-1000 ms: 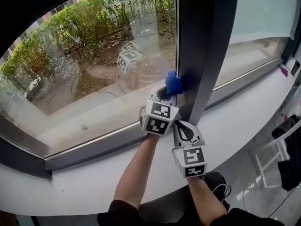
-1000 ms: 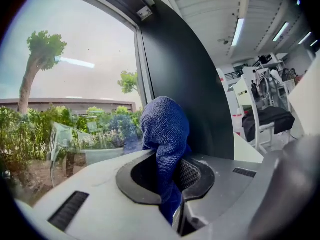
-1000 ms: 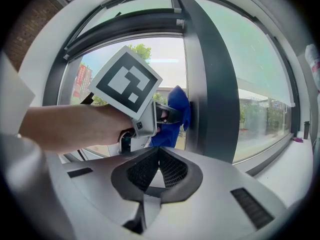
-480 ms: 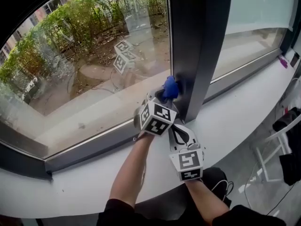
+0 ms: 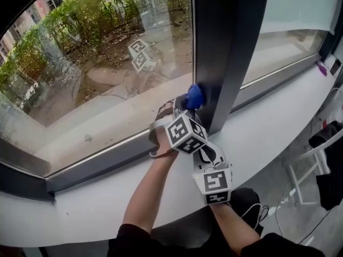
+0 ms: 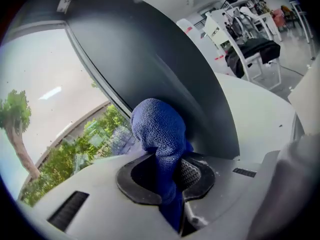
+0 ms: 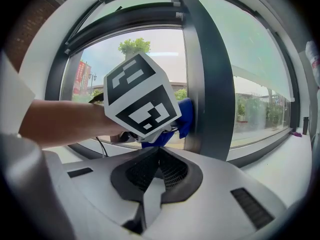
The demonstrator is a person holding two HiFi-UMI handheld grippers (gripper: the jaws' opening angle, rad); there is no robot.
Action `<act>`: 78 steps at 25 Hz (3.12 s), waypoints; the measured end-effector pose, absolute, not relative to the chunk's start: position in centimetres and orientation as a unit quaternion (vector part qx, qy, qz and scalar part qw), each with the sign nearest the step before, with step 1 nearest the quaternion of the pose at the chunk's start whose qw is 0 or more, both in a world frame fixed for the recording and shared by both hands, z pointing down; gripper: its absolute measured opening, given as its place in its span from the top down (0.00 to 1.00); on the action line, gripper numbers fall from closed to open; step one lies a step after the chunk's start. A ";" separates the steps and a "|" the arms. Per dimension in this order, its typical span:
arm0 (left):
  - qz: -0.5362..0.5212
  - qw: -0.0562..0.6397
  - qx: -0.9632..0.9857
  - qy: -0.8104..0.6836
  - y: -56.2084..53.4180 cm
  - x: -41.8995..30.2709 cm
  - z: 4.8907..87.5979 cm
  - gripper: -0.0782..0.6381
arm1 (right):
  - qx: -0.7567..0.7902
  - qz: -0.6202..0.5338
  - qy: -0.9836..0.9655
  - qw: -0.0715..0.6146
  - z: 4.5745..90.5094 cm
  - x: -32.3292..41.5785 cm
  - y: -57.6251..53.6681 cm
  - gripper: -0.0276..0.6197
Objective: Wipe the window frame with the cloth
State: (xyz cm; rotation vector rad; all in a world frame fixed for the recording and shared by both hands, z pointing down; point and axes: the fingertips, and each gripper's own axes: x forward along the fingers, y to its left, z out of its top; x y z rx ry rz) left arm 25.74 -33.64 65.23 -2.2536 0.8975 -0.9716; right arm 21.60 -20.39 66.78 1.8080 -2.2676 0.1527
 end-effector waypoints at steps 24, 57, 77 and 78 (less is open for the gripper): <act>-0.447 0.376 -0.759 0.288 -33.0 23.9 68.8 0.82 | 0.644 -0.019 -0.748 0.157 64.1 26.1 -21.4 0.95; -0.504 0.378 -0.726 0.275 -32.2 19.8 74.9 0.82 | 0.572 -0.009 -0.810 0.127 64.2 21.5 -24.0 0.95; -0.523 0.354 -0.713 0.305 -30.7 10.9 75.2 0.82 | 0.534 -0.043 -0.834 0.131 64.9 13.8 -24.5 0.95; -0.524 0.352 -0.712 0.307 -30.7 10.3 75.2 0.82 | 0.530 -0.050 -0.837 0.129 64.6 13.3 -24.7 0.95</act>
